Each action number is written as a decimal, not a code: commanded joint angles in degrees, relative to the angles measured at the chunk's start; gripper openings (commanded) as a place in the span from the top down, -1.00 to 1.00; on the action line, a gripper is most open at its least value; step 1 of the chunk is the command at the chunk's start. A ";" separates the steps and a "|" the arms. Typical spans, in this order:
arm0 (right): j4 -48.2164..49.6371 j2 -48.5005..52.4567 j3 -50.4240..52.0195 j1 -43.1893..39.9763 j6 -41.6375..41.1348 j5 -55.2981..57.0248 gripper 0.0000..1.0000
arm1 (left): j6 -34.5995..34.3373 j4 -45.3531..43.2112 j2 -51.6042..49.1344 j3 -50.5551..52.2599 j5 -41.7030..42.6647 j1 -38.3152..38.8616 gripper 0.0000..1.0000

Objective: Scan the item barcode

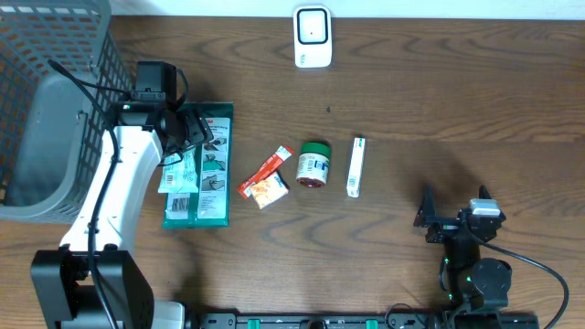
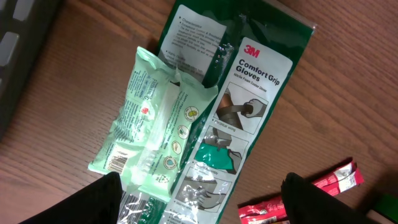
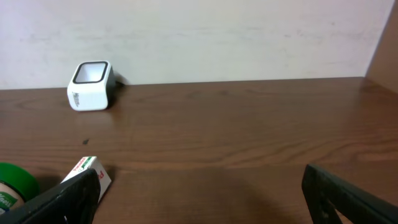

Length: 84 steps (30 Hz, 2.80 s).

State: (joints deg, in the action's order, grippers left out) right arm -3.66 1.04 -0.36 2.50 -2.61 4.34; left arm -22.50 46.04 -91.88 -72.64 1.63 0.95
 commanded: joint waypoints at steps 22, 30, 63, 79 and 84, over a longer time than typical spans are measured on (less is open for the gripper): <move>-1.20 -0.15 -4.39 0.59 -0.76 -3.96 -0.98 | -0.07 0.15 0.63 -0.83 0.55 -0.17 -0.66; -17.14 11.04 -30.29 0.55 -1.27 1.81 -0.99 | -0.07 0.15 0.63 -0.83 0.55 -0.17 -0.65; -78.42 86.55 -105.96 0.61 -8.31 -22.23 0.88 | -0.07 0.15 0.63 -0.83 0.55 -0.17 -0.65; -76.65 101.15 -102.27 9.77 -17.59 -13.64 -0.75 | -0.07 0.15 0.63 -0.83 0.55 -0.17 -0.65; -76.26 106.66 -102.27 12.66 -20.87 -9.40 -0.77 | -0.07 0.15 0.63 -0.83 0.55 -0.17 -0.66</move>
State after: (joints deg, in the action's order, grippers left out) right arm -80.07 104.73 -102.94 13.43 -19.81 -9.50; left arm -22.50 46.09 -91.88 -72.64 2.66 0.95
